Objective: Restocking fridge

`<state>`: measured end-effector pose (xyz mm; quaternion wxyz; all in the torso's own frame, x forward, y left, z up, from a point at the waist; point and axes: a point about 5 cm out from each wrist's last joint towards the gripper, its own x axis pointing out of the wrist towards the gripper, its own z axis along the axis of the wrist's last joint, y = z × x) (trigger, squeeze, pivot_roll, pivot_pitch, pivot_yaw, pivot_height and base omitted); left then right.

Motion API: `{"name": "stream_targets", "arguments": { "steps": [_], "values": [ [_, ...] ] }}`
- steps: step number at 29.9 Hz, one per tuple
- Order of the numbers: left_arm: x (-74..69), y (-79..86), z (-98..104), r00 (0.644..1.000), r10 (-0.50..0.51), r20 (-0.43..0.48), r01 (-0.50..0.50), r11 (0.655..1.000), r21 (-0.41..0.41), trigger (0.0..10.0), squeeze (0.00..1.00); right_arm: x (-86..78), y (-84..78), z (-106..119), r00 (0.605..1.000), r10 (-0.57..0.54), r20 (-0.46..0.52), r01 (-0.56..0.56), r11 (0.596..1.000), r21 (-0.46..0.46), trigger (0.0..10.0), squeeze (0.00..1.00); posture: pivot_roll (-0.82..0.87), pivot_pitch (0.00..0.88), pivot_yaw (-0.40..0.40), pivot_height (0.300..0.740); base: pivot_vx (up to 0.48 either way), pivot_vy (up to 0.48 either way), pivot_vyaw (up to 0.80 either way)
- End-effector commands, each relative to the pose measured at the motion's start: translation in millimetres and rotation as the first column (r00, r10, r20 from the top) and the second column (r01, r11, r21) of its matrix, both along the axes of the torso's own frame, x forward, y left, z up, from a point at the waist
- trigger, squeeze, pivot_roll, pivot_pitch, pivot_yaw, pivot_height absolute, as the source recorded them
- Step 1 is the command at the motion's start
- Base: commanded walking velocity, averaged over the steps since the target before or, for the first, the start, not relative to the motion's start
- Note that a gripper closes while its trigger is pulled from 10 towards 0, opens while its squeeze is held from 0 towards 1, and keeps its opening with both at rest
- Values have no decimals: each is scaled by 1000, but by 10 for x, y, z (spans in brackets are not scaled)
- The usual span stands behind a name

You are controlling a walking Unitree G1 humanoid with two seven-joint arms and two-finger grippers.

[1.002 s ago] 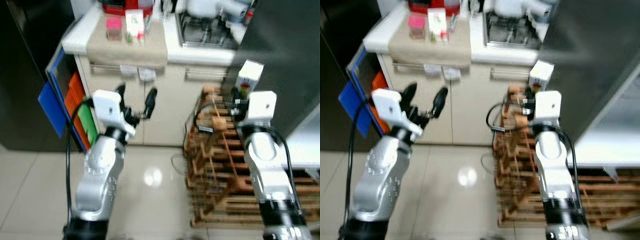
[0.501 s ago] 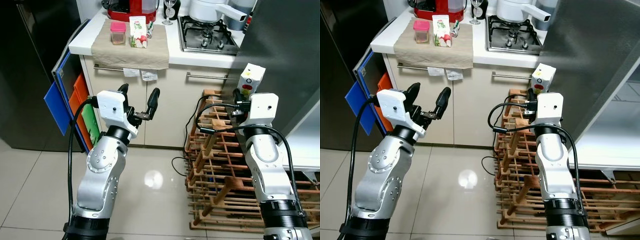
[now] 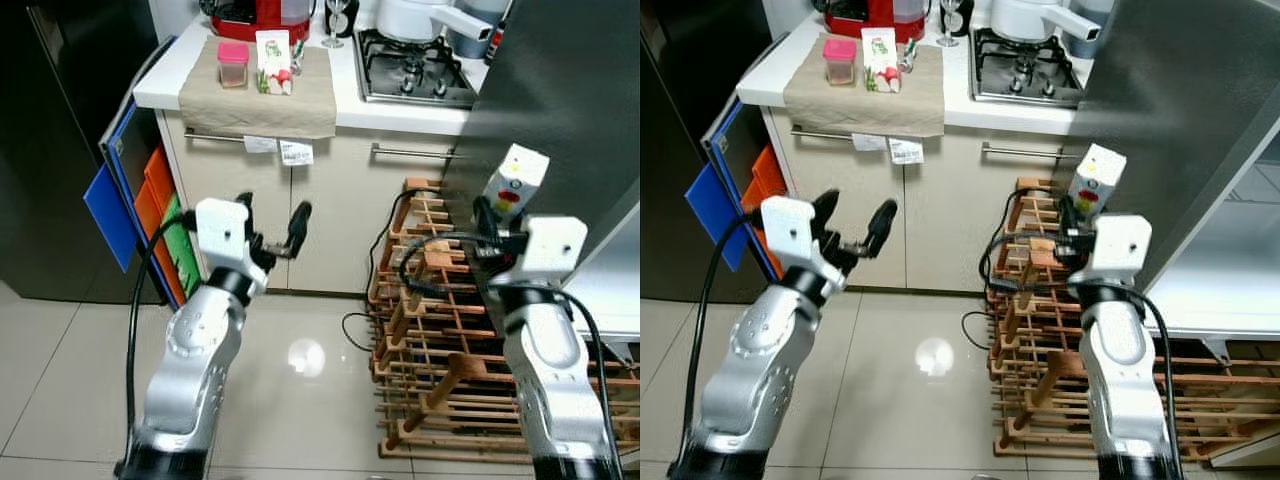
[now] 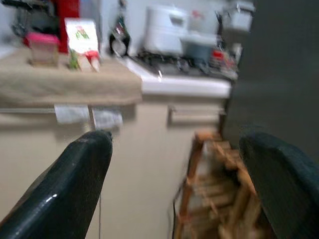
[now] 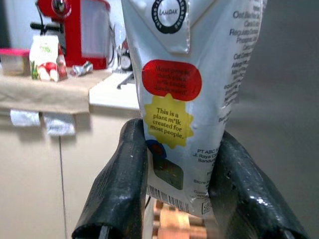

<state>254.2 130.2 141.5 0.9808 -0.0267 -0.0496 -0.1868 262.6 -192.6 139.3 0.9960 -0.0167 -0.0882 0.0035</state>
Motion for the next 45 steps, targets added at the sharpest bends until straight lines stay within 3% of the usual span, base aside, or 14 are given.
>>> {"name": "stream_targets", "arguments": {
  "steps": [1, 2, 7, 9, 12, 15, 28, 45],
  "values": [
    [-55, -48, 86, 996, -75, 52, 74, 997, 13, 10000, 0, 25, 6, 65, 1000, 12, 21, -12, 1000, 11, 10000, 0, -56, 0, -33, 740, 0, 0, 0],
    [-138, -31, 43, 988, -149, 46, 147, 988, 44, 10000, 0, 65, 5, 51, 1000, 14, 13, -14, 1000, 16, 10000, 0, -45, 0, -36, 740, 0, 0, 0],
    [-182, -47, 8, 976, -214, 36, 212, 976, 54, 10000, 0, 174, 16, 53, 999, 38, 5, -38, 999, 35, 10000, 0, -32, 0, -43, 740, 0, 0, 0],
    [-171, -76, 16, 979, -194, 61, 191, 980, 50, 10000, 0, 273, 15, 80, 999, 45, 6, -45, 998, 53, 10000, 0, -30, 0, -45, 740, 0, 0, 0],
    [-118, -61, 58, 994, -65, 86, 70, 996, -53, 10000, 0, 404, 34, 160, 997, 65, 30, -67, 995, 70, 10000, 0, -29, 0, -50, 740, 0, 0, 0],
    [-124, -96, 91, 993, -44, 110, 49, 998, -47, 10000, 0, 479, 54, 233, 996, 78, 50, -82, 994, 75, 10000, 0, -32, 0, -56, 740, 0, 0, 0],
    [11, -169, 177, 992, -14, 129, 19, 999, -38, 10000, 0, 511, 84, 167, 996, 86, 34, -88, 993, 82, 10000, 0, -34, 0, -54, 740, 0, 0, 0],
    [78, -199, 171, 992, -26, 126, 28, 1000, -12, 10000, 0, 482, 60, 88, 998, 65, 16, -66, 995, 79, 10000, 0, -43, 0, -38, 740, -142, 0, 0]
  ]
}}
